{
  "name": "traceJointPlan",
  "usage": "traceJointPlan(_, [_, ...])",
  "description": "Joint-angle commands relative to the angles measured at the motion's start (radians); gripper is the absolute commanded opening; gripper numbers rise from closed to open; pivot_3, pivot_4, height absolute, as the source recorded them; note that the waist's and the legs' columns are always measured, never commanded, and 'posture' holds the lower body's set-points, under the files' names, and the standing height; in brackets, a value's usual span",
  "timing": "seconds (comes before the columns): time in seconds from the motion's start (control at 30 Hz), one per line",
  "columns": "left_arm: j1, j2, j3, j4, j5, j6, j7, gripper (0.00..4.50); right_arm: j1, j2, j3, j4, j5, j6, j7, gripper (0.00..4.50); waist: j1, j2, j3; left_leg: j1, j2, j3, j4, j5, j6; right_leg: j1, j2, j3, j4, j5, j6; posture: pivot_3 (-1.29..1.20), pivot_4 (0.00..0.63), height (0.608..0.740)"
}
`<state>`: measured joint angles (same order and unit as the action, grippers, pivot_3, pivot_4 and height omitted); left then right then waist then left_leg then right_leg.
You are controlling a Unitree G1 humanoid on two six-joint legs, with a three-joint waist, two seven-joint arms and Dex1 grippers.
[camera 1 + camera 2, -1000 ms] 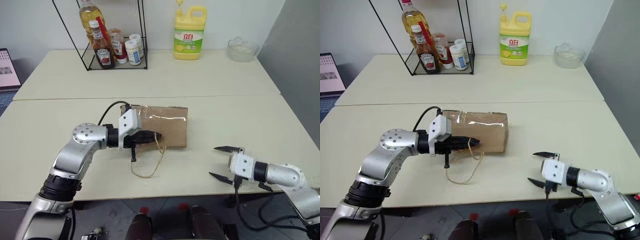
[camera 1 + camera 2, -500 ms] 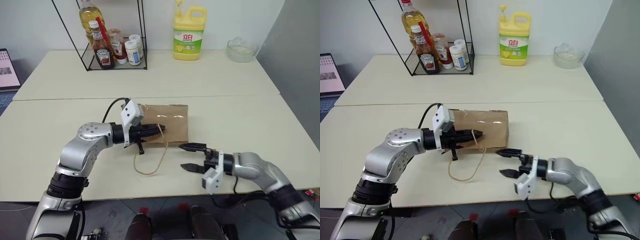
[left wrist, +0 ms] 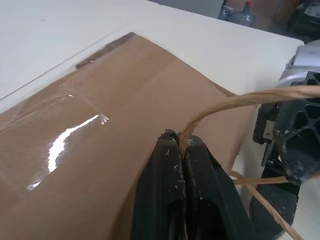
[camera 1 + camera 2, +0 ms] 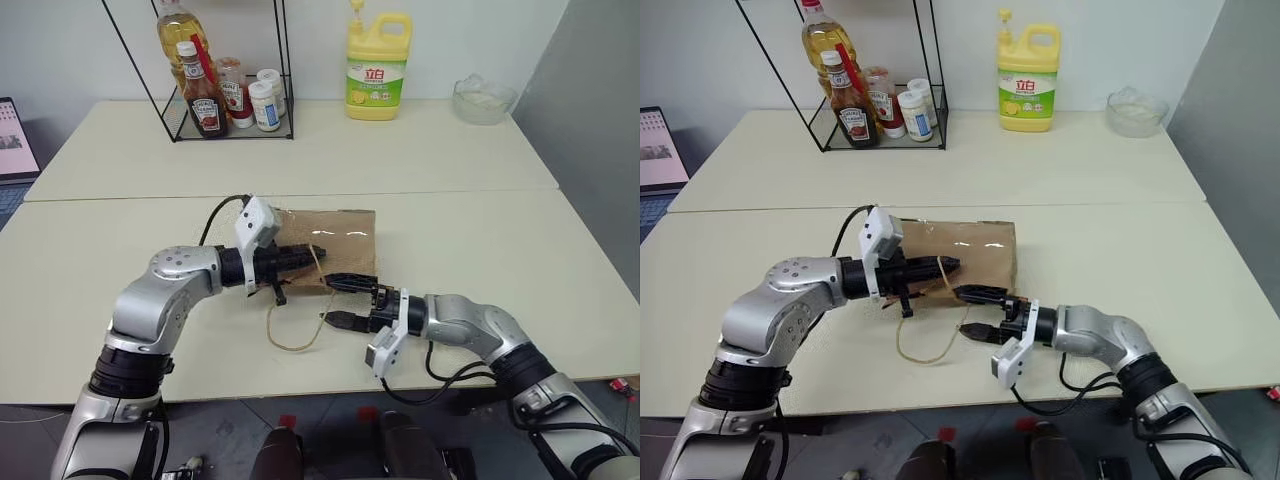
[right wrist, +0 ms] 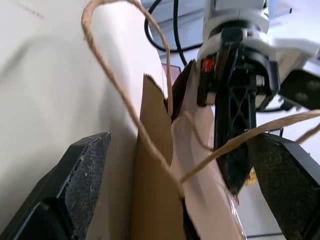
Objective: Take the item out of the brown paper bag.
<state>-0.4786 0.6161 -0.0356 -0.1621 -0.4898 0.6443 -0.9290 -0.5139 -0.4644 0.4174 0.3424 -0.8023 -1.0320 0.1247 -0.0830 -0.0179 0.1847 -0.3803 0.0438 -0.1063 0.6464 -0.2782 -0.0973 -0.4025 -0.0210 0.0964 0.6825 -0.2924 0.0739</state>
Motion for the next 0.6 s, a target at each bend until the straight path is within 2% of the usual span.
traceJointPlan(0.03, [-0.002,0.013,0.026,-0.053,-0.015,-0.006,0.001,0.04,0.05,-0.073,-0.029,-0.02,0.047,-0.032,-0.021,4.5,0.002,0.0,0.0,0.0,0.0,0.0,0.0,0.0,0.0,0.0,0.0,0.0,0.0,0.0,0.0,0.0,0.15,0.74])
traceJointPlan(0.13, [-0.002,0.013,0.026,-0.054,-0.015,-0.004,0.003,0.04,0.09,-0.132,-0.019,-0.052,0.068,-0.091,-0.024,4.5,0.001,0.0,0.0,-0.001,-0.001,0.0,0.0,0.0,0.0,0.0,-0.001,0.0,0.0,0.0,0.0,0.0,0.15,0.74])
traceJointPlan(0.23, [-0.01,0.01,0.022,-0.046,-0.012,-0.006,0.004,0.04,0.098,-0.145,0.0,-0.059,0.056,-0.12,-0.025,4.5,-0.005,0.0,0.0,0.0,-0.001,0.0,0.0,-0.001,0.001,0.0,-0.001,0.001,0.0,0.0,0.0,0.0,0.15,0.74])
traceJointPlan(0.6, [-0.02,0.009,0.018,-0.049,-0.011,-0.006,0.001,0.04,-0.069,0.052,0.076,0.053,-0.069,-0.049,-0.095,4.5,-0.003,0.0,0.0,0.0,0.0,0.0,0.0,0.0,0.0,0.0,0.0,0.0,0.0,0.0,0.0,0.0,0.15,0.74])
